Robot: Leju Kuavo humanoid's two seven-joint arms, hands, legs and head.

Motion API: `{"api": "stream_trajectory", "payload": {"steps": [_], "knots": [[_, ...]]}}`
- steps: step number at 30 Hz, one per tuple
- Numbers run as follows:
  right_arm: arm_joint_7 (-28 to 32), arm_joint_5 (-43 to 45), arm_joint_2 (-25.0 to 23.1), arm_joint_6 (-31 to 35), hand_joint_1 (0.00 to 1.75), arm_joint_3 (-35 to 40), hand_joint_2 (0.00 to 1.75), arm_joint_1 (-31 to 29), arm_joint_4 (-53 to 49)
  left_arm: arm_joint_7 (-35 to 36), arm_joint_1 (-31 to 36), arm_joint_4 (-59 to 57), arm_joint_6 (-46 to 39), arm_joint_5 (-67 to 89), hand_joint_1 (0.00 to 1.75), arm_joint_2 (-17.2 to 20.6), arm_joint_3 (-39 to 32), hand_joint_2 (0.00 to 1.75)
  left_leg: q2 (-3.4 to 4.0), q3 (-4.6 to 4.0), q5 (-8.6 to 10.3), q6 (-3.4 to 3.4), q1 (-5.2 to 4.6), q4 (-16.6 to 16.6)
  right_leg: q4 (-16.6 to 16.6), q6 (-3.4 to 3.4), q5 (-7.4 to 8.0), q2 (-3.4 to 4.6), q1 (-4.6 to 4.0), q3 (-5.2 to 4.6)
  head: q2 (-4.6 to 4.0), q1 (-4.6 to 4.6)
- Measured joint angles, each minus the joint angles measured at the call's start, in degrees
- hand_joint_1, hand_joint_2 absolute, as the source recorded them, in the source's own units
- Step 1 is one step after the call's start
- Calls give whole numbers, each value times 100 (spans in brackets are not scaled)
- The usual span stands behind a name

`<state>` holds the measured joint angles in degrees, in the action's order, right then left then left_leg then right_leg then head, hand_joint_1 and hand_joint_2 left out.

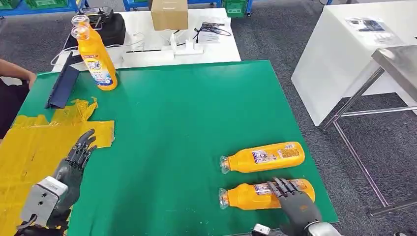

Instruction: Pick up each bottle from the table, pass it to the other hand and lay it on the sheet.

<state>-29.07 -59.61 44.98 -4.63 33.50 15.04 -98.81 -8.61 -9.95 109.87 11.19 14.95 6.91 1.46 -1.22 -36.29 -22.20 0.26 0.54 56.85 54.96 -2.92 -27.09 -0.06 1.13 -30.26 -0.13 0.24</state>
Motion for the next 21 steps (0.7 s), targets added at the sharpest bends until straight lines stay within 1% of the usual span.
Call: {"api": "stream_trajectory", "payload": {"steps": [2, 4, 5, 6, 7, 8, 12, 13, 14, 15, 21], "knots": [[-26, -83, -44, 2, 0, -118, 175, -1, 136, -33, -57, -28, 13, -11, 0, 6, 0, 0, 1, 0, 0, 0, 0, 0, 0, 0, 0, 1, 0, -2, 0, 0], [31, -146, -127, -145, 0, -254, 175, -11, 190, 7, -57, -41, 37, -9, 0, 6, 2, 0, 4, 0, -1, 0, 1, 0, 0, 0, 0, 2, -1, -2, 0, 2], [70, -175, -181, -223, 3, -327, 175, -12, 216, 24, -54, -41, 65, -9, 0, 6, 4, 0, 4, 2, -1, 0, 1, 0, 0, 0, 0, 2, -1, -2, 0, -2], [124, -201, -225, -306, 28, -391, 175, -18, 240, 54, -43, -44, 70, -11, 0, 7, 7, 0, 4, 3, 0, 0, 2, 0, 0, 0, 0, 2, -1, -2, 0, -2], [169, -218, -267, -394, 145, -448, 175, -23, 269, 99, -18, -48, 79, -20, 0, 6, 13, 0, 4, 4, 0, 0, 4, 0, 0, 0, 0, 2, -3, -2, 0, 0], [215, -236, -310, -477, 175, -505, 175, -24, 304, 131, 16, -57, 90, -46, 0, 6, 20, 0, 4, 5, 0, 0, 5, 0, 0, 1, 0, 2, -3, -1, 0, 2], [363, -175, -376, -558, 175, -583, 175, -2, 428, 164, 180, -144, 131, -87, 0, 6, 53, 0, 12, 15, 0, 1, 7, -1, -1, 4, 5, 4, -6, 1, 0, 0], [374, -162, -398, -545, 175, -579, 175, 11, 498, 181, 231, -170, 133, -103, 0, 6, 83, 0, 12, 15, 1, 1, 3, -1, -1, 3, 6, 6, -1, 2, 0, 7], [370, -107, -400, -547, 175, -583, 175, 3, 511, 221, 279, -186, 133, -114, 0, 6, 107, 0, 13, 19, 1, 1, 2, -1, -1, 2, 7, 7, 0, 4, 0, -7], [335, -28, -413, -549, 175, -584, 175, -9, 548, 271, 324, -205, 133, -129, 0, 7, 127, 0, 14, 23, 1, 2, 2, -1, -2, 1, 7, 7, 0, 9, 0, 4], [405, 258, -428, -385, 175, -592, 175, -58, 702, 136, 325, -310, 122, -175, 0, 15, 138, 0, 18, 27, 5, 8, 2, 1, -2, -1, 9, 6, 1, 15, 0, 2]]}}
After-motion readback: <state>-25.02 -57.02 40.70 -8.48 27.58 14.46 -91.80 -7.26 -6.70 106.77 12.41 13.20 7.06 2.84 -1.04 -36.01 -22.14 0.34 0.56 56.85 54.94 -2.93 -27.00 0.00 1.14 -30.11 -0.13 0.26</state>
